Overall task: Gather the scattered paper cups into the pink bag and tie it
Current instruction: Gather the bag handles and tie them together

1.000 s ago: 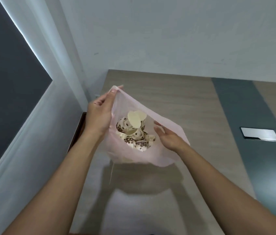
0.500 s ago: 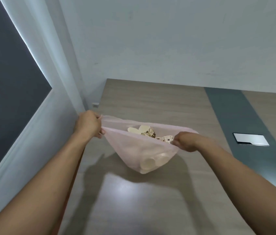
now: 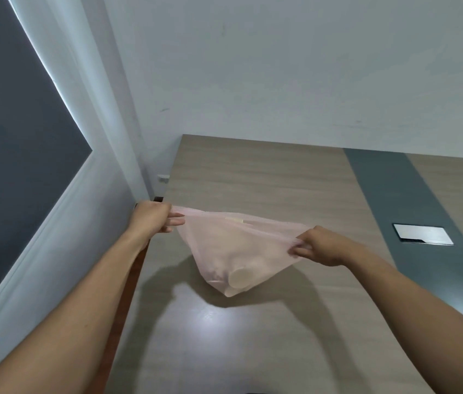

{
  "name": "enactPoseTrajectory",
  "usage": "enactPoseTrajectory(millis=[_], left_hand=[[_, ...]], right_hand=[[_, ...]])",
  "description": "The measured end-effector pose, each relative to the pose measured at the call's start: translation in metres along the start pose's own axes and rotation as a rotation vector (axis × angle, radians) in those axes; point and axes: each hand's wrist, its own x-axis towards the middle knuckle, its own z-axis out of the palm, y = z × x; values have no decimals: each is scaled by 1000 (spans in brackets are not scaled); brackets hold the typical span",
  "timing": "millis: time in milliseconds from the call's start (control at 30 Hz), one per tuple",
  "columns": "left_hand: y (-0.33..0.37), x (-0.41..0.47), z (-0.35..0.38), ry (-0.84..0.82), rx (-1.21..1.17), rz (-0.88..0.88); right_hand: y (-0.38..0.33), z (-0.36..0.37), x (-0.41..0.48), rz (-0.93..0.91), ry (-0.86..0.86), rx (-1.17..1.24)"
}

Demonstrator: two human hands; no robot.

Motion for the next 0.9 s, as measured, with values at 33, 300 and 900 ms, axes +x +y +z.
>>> enactPoseTrajectory(millis=[33, 300, 900], left_hand=[[-4, 2, -1, 17, 4, 48], [-30, 17, -7, -30, 141, 308], [-31, 13, -3, -2, -160, 215]], right_hand=[[2, -1, 0, -11, 9, 8], [24, -8, -7, 38, 8, -84], [36, -7, -24, -28, 473, -318]])
